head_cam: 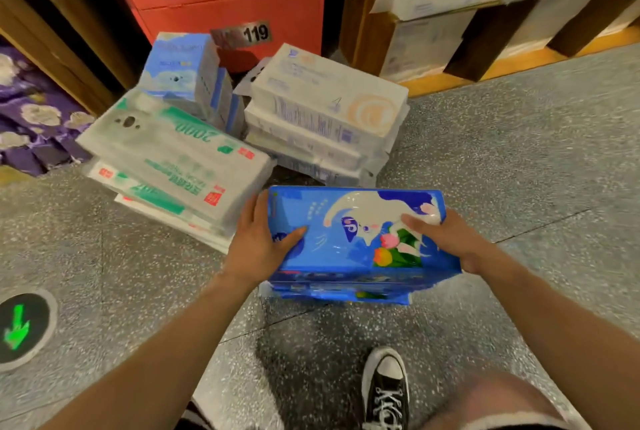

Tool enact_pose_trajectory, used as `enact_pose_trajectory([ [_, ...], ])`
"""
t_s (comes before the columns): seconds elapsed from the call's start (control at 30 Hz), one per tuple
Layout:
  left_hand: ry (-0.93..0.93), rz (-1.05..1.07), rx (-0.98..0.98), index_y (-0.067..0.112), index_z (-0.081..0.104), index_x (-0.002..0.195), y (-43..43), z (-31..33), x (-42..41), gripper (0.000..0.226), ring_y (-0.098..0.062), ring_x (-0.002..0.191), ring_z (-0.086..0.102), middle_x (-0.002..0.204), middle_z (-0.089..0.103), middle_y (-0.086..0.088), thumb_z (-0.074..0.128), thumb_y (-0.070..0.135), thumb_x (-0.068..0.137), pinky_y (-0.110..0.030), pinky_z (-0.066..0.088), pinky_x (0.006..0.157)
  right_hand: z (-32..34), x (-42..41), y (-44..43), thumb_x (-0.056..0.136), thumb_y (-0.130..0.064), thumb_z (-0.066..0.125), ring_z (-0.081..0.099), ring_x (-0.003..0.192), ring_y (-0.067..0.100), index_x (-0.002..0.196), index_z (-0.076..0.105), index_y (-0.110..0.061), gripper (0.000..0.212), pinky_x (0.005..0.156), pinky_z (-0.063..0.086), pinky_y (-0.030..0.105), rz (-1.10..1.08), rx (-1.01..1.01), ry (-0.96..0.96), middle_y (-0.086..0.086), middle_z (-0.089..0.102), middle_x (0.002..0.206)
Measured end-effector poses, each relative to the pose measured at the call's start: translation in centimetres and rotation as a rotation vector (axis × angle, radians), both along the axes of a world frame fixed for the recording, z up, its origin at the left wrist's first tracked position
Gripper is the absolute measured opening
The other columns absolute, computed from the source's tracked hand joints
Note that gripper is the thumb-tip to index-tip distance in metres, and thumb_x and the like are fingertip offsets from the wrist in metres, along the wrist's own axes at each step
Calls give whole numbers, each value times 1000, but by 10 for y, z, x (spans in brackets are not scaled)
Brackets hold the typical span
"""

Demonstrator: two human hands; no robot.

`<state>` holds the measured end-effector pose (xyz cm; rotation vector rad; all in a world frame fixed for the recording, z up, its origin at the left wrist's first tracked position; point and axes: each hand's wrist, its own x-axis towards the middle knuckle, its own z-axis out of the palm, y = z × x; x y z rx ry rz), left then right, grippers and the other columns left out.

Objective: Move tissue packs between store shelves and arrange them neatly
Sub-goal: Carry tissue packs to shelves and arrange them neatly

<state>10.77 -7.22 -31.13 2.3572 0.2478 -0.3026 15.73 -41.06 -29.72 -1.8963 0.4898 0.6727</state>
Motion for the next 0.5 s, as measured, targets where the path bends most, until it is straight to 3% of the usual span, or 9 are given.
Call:
enact_pose_trajectory([
  [0.07,104,145,-168,20,42,146,2,-13,-1,92,-24,124,58,139,58,-1,70,72,76,-47,49,102,3,-1,-1,84,-32,80,77,85,29,114,73,-16,35,68,63,39,-51,107,74,10,79,100],
  [0.13,189,189,-329,34,52,134,6,-27,-3,83,-14,106,69,122,69,12,68,82,68,-47,54,96,1,-5,1,83,-28,80,77,86,30,111,73,-14,32,69,62,40,-109,121,80,11,79,99],
  [0.23,152,258,-461,36,53,131,1,-23,-8,70,-14,105,70,117,71,13,76,69,73,-46,55,96,7,-12,12,82,-24,82,77,86,26,108,73,-15,29,69,62,37,-178,117,5,10,79,100],
  [0.3,80,290,-479,32,52,131,-2,-1,-9,64,-15,106,70,114,71,13,78,58,78,-43,55,95,29,-12,21,82,-21,82,78,82,23,105,73,-15,25,63,62,34,-192,134,-44,9,79,97],
  [0.4,-2,313,-475,38,53,130,2,58,-7,71,-10,105,69,116,70,15,74,69,70,-44,56,94,92,-7,28,84,-20,81,76,68,12,104,71,-16,23,51,58,26,-213,133,-137,0,79,82],
  [0.5,-77,317,-475,41,52,130,14,144,-10,64,-7,104,69,116,69,19,75,62,74,-36,56,89,178,-5,36,85,-26,81,75,70,9,113,69,-18,32,51,56,22,-171,140,-203,0,79,91],
])
